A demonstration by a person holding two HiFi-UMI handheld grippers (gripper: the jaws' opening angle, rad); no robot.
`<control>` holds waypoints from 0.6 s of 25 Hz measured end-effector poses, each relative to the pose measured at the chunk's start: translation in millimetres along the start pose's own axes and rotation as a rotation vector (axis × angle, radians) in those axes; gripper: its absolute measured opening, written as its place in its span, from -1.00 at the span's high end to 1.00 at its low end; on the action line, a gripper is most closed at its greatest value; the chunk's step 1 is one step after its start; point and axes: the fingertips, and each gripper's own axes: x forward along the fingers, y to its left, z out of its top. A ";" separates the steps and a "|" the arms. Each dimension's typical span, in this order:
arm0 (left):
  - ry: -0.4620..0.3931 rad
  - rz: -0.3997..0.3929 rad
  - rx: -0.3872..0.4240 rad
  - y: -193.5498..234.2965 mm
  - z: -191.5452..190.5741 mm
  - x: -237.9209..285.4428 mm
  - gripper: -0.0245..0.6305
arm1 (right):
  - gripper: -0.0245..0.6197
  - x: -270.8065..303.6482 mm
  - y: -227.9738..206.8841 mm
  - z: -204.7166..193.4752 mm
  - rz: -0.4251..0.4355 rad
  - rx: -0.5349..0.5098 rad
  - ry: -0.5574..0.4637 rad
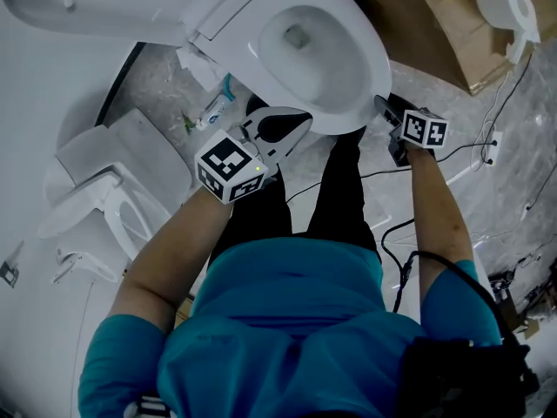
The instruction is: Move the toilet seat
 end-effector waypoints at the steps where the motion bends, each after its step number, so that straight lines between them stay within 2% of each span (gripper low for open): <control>1: -0.004 -0.001 0.000 0.3 1.7 -0.9 0.92 | 0.35 -1.5 2.9 0.7 0.016 0.008 -0.006; 8: -0.030 -0.007 0.000 0.1 13.2 -2.9 0.92 | 0.31 -13.5 10.4 6.0 0.095 0.059 -0.036; 15: -0.045 -0.023 -0.005 -7.1 21.6 -2.8 0.92 | 0.31 -40.8 22.2 16.6 0.290 0.192 -0.129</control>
